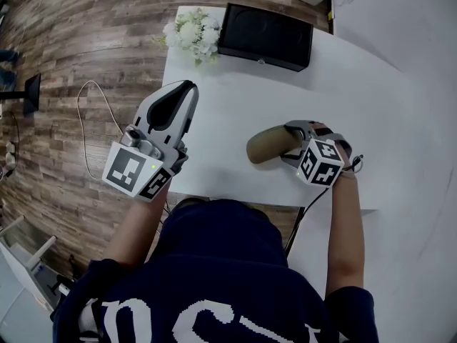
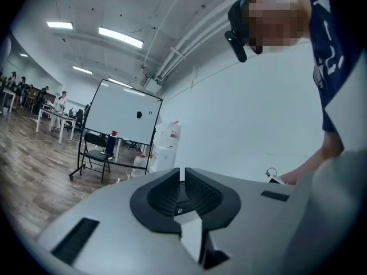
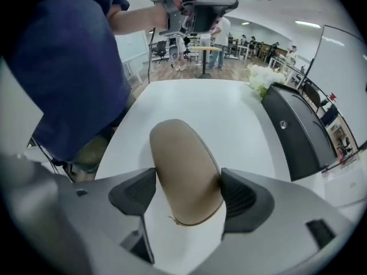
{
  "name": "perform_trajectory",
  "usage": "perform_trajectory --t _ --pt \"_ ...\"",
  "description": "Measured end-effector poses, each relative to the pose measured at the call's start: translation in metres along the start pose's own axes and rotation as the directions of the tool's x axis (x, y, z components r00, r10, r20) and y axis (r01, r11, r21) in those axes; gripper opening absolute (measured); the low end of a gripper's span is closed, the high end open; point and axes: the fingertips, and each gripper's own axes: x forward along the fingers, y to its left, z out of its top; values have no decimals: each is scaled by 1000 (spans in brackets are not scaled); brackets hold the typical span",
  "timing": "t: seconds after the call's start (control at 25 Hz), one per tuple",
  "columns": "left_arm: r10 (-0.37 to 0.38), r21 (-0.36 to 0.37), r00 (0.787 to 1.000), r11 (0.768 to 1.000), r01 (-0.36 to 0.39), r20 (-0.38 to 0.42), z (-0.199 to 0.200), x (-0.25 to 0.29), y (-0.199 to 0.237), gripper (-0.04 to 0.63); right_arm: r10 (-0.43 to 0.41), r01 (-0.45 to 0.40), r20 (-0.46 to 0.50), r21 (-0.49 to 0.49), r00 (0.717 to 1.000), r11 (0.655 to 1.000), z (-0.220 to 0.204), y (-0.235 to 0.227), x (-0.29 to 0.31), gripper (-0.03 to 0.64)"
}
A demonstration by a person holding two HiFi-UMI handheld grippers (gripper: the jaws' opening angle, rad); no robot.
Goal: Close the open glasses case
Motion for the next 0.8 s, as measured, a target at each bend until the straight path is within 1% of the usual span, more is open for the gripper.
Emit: perform_trajectory --t 0.08,0.12,0.16,0.2,0.24,0.32,0.36,0.4,0.44,0.48,0.52,0.56,0.6,0.64,0.72,0.8 --pt "4 -9 1000 1000 -4 1 -2 -2 2 25 -30 25 59 86 998 996 1 1 1 314" --pt "9 -15 1000 1000 -9 1 -4 -3 3 25 -49 34 95 156 994 987 3 2 1 314" --pt "14 -21 1000 1000 -14 0 -5 -5 4 25 -76 43 133 239 988 970 4 2 1 314" --pt "18 -26 1000 1000 -18 -1 -7 -6 5 25 -110 49 168 329 980 943 7 2 1 313" --pt "21 -30 1000 999 -21 -2 -8 -7 5 25 -145 50 199 419 969 907 10 3 1 313" --pt "21 -35 1000 999 -21 -2 -9 -8 5 25 -199 14 256 580 946 814 18 9 -1 313" --pt "21 -35 1000 999 -21 -2 -9 -8 5 25 -209 -29 292 642 933 766 22 14 -3 313" --pt "21 -34 1000 999 -21 -1 -9 -8 5 25 -215 -74 328 682 920 727 27 18 -4 313" --pt "21 -34 1000 999 -21 0 -8 -9 5 25 -224 -97 353 699 908 709 29 20 -7 313" --pt "20 -34 1000 999 -20 2 -8 -9 5 25 -240 -85 359 692 902 717 30 20 -10 313" --pt "18 -34 1000 999 -18 4 -7 -9 4 25 -254 -44 346 664 903 747 29 19 -11 313" --pt "16 -34 1000 999 -15 5 -6 -9 3 25 -249 -3 321 619 914 786 28 20 -9 313" --pt "13 -36 1000 999 -12 5 -6 -9 2 25 -223 18 293 569 929 822 27 24 -5 314" --pt "10 -37 1000 999 -9 5 -6 -9 0 25 -185 16 271 524 945 852 25 28 1 316" --pt "5 -38 1000 999 -5 5 -6 -9 -2 25 -112 -1 225 448 968 894 21 32 13 327" --pt "3 -33 1000 999 -3 4 -6 -11 -4 25 -67 0 165 380 984 925 17 31 23 334"
